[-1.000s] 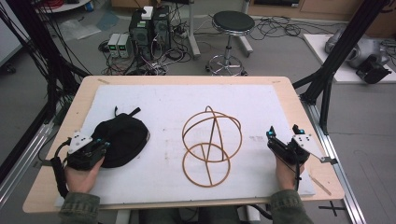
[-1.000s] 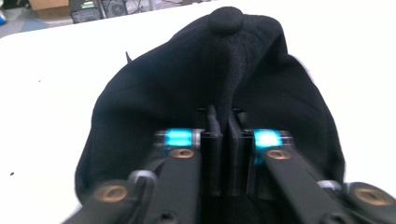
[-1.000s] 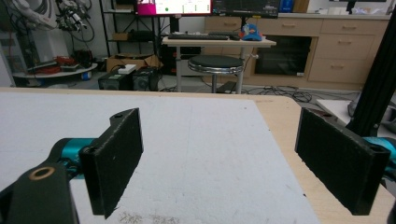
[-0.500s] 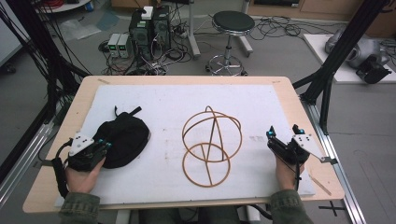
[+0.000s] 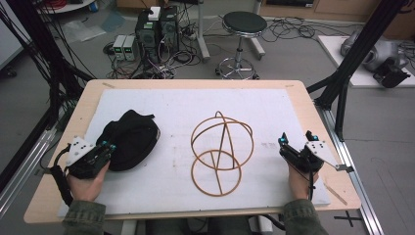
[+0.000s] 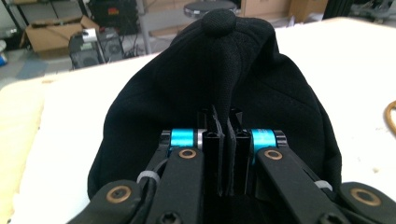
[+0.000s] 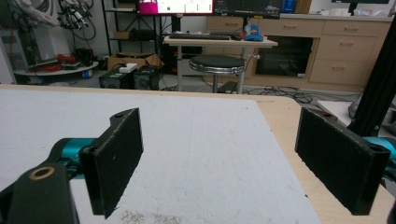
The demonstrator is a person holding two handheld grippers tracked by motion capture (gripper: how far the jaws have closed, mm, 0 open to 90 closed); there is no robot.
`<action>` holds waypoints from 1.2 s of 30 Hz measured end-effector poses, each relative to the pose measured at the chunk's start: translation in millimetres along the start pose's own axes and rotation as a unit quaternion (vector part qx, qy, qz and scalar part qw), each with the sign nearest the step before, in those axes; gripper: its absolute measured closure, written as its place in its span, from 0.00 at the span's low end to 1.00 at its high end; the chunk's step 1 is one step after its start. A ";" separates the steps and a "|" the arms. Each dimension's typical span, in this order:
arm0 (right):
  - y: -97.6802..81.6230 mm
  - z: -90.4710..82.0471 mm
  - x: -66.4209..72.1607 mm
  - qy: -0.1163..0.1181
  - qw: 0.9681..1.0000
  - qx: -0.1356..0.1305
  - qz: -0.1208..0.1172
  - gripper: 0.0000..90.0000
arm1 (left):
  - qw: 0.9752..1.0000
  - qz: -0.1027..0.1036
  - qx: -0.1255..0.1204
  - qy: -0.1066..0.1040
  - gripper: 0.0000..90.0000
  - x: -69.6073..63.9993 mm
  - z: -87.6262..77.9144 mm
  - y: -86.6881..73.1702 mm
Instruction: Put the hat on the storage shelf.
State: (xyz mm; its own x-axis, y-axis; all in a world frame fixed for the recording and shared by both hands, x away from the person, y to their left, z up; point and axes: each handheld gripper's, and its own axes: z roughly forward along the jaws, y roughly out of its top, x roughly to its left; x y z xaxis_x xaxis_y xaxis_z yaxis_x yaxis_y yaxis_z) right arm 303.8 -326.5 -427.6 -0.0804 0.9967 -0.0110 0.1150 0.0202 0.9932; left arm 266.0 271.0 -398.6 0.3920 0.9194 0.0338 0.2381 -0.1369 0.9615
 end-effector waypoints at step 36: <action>1.4 -2.0 -2.0 -0.006 1.000 -0.008 0.008 0.16 | 0.965 0.011 -0.240 -0.107 0.97 -24.6 -45.6 60.4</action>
State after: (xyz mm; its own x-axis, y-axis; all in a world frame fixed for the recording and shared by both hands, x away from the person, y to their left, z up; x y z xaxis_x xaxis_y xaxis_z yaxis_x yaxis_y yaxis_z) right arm 302.2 -328.7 -426.0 -0.0658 0.9978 0.0038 0.1007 0.0028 0.9949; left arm 230.3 257.0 -329.0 0.5793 0.8138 0.0469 -0.1901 0.0789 0.9786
